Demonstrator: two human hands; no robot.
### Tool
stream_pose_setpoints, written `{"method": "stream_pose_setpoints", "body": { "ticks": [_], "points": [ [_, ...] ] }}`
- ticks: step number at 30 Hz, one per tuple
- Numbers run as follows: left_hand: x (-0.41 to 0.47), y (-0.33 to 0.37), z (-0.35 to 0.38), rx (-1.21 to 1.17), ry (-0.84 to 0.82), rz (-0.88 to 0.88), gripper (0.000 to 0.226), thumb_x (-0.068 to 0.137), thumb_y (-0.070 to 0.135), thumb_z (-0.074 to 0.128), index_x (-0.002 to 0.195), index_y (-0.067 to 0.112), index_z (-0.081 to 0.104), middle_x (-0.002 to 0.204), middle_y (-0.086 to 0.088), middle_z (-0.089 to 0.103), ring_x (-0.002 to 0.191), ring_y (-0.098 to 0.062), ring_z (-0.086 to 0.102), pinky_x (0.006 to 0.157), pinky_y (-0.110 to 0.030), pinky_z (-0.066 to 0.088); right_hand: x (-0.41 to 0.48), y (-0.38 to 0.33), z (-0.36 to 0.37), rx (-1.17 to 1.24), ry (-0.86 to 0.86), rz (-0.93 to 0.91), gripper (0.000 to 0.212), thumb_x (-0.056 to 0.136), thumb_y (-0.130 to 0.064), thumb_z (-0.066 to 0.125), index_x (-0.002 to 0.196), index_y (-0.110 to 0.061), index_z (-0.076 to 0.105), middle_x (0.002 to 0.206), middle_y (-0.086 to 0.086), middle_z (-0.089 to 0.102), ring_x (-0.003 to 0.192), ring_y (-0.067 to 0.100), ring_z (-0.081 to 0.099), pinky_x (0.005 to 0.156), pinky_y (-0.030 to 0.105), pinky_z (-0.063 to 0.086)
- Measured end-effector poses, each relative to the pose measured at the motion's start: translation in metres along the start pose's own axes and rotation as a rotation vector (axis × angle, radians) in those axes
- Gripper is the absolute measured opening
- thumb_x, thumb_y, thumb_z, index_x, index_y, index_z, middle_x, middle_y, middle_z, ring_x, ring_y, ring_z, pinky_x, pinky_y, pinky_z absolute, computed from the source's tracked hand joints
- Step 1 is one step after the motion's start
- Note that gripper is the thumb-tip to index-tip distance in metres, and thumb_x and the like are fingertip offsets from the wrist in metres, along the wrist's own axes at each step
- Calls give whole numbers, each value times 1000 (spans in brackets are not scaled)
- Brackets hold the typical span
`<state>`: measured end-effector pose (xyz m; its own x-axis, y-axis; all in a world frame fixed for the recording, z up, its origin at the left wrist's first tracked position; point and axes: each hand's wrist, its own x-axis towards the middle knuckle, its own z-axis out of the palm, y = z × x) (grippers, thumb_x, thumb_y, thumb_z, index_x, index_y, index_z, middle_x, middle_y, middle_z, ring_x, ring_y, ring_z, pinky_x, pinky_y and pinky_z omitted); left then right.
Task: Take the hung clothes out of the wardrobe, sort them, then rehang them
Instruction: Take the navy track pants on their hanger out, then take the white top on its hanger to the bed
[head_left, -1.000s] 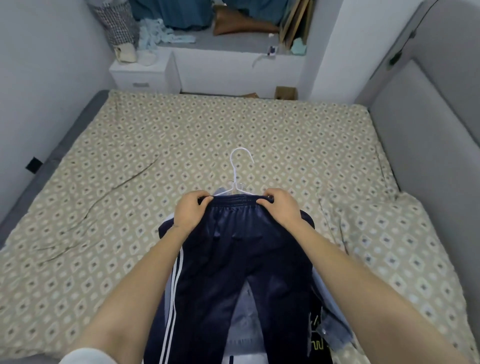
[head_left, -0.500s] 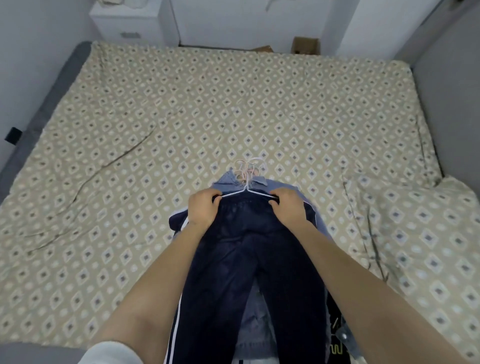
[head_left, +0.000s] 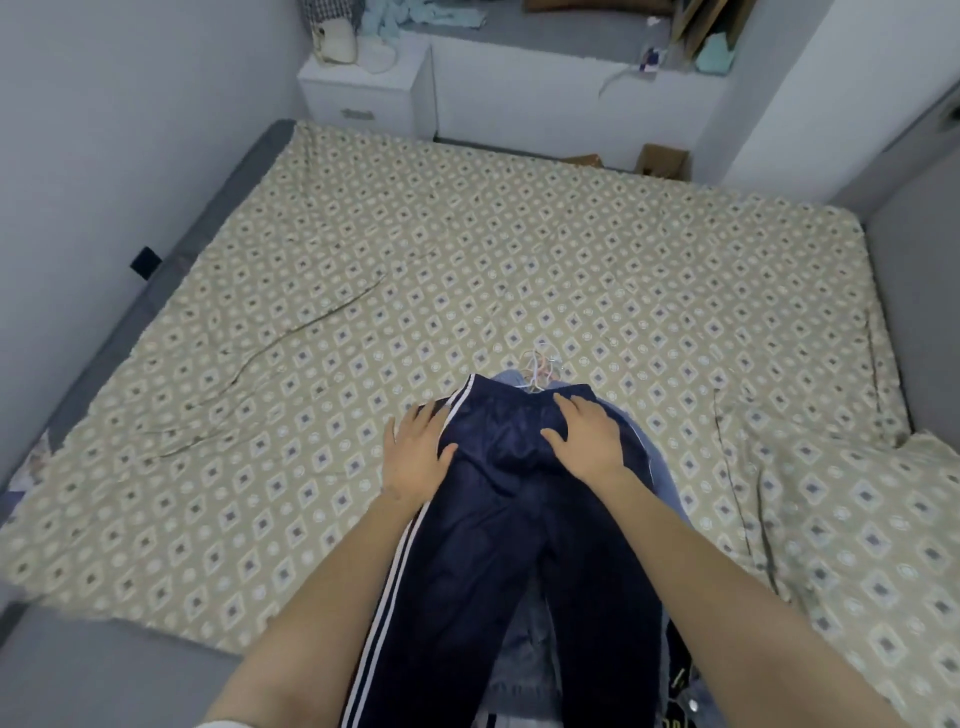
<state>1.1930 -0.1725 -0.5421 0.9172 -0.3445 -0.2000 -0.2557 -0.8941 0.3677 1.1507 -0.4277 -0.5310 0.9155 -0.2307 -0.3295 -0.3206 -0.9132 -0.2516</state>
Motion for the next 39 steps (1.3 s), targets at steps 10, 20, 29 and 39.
{"method": "stream_pose_setpoints", "body": {
  "ticks": [10, 20, 29, 39],
  "points": [
    [-127, -56, -52, 17, 239, -406, 67, 101, 49, 40, 158, 28, 12, 166, 0, 5, 153, -23, 0, 120, -48, -4, -35, -124, -38, -145, -36, -434, 70, 99, -53, 42, 156, -26, 13, 160, 8, 23, 147, 30, 19, 118, 50, 20],
    [-299, -100, -85, -55, 475, -771, 70, 99, 52, 46, 157, 27, 18, 165, -3, 13, 152, -24, 7, 121, -50, -2, -123, -265, -27, -222, -81, -813, 70, 97, -57, 42, 156, -30, 14, 160, 5, 22, 147, 28, 17, 117, 51, 19],
    [-501, -126, -92, -34, 703, -1151, 71, 98, 50, 46, 158, 27, 15, 166, -1, 9, 153, -23, 6, 120, -51, 0, -272, -385, 29, -292, -94, -1228, 69, 96, -55, 44, 155, -29, 18, 159, 4, 26, 146, 28, 20, 115, 48, 21],
    [-737, -109, -23, -78, 792, -1553, 74, 98, 55, 46, 158, 30, 13, 166, 0, 9, 153, -22, 4, 121, -53, 1, -491, -440, 113, -390, -208, -1598, 72, 96, -54, 45, 156, -29, 15, 159, 6, 23, 147, 27, 17, 117, 46, 20]
  ]
}}
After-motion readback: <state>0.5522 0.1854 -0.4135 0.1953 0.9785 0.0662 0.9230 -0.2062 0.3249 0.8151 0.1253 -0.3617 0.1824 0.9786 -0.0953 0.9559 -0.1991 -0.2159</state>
